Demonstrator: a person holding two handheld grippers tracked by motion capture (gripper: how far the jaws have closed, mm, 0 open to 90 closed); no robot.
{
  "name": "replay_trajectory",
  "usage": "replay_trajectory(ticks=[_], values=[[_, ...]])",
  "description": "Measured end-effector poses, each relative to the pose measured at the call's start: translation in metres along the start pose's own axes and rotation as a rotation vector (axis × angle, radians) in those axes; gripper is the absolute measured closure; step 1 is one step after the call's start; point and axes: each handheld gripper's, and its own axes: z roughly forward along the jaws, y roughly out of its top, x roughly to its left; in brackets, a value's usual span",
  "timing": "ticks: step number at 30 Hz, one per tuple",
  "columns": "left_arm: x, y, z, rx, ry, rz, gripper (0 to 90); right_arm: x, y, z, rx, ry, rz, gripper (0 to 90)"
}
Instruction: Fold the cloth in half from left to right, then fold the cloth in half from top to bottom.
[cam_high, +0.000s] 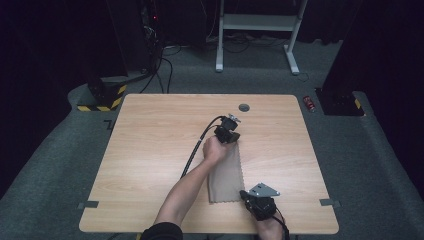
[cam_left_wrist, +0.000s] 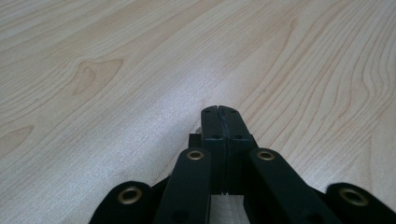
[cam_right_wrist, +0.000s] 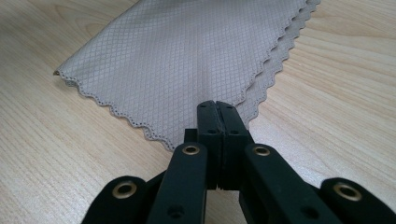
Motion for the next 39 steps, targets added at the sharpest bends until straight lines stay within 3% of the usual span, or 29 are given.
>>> replay_trajectory(ticks=[4, 8, 13, 19, 21, 24, 29, 34, 36, 39], values=[[0.002, -0.001, -0.012, -0.022, 0.010, -0.023, 68.1, -0.002, 0.000, 0.000, 0.009, 0.001, 0.014, 84.3], [0.005, -0.011, -0.038, -0.045, 0.048, -0.023, 56.5, -0.005, 0.003, -0.003, -0.008, -0.007, 0.025, 79.9], [0.011, -0.037, -0.061, -0.018, 0.117, 0.008, 52.1, -0.007, 0.010, -0.002, -0.012, -0.008, 0.016, 77.5], [0.018, -0.064, -0.057, 0.011, 0.155, -0.020, 51.2, -0.007, 0.009, 0.008, 0.026, 0.006, 0.002, 76.1], [0.021, -0.068, -0.053, 0.037, 0.206, -0.004, 51.3, -0.007, 0.009, 0.007, 0.032, 0.005, -0.004, 76.2], [0.031, -0.070, -0.055, 0.019, 0.241, -0.031, 51.1, -0.009, 0.008, 0.004, 0.040, -0.002, -0.011, 76.1], [0.039, -0.071, -0.058, 0.024, 0.265, -0.049, 50.4, -0.010, 0.007, 0.001, 0.057, -0.012, -0.026, 76.3], [0.041, -0.077, -0.067, -0.012, 0.253, -0.102, 50.4, -0.010, 0.007, 0.000, 0.062, -0.022, -0.019, 76.7], [0.034, -0.083, -0.079, -0.064, 0.199, -0.129, 49.2, -0.011, 0.007, 0.000, 0.064, -0.024, -0.019, 76.2], [0.015, -0.094, -0.094, -0.071, 0.138, -0.096, 46.4, -0.014, 0.007, 0.000, 0.055, -0.021, -0.010, 73.9]])
